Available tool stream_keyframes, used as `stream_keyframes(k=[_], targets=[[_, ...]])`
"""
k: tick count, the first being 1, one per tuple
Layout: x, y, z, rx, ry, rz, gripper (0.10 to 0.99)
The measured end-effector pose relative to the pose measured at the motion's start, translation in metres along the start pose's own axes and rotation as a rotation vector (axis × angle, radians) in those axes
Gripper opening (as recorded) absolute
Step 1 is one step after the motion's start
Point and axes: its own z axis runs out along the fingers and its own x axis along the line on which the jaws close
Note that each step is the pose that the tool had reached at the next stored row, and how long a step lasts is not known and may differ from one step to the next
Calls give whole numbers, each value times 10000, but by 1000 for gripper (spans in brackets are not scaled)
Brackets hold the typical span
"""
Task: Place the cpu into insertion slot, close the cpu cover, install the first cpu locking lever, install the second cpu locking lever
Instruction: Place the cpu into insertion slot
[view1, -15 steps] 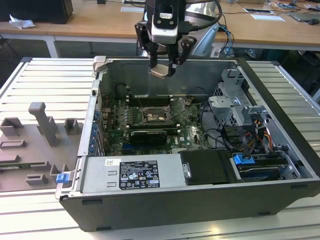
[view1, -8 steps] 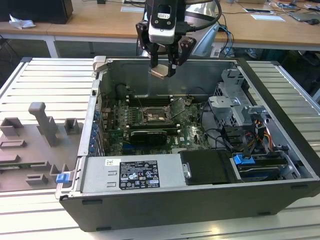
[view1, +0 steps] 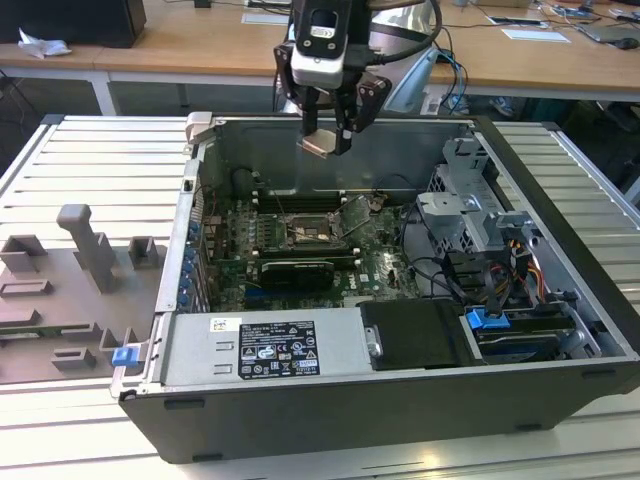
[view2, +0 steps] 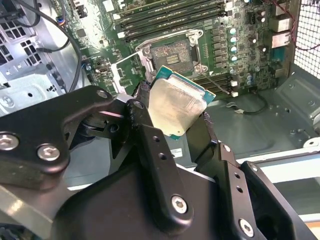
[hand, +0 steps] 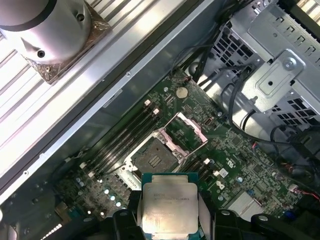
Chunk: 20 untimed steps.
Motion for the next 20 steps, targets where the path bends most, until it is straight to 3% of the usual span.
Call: stream_keyframes(k=[17,20], targets=[[3,2,16,-27,-110,1438,537],[3,1,21,-37,-152,1987,537]])
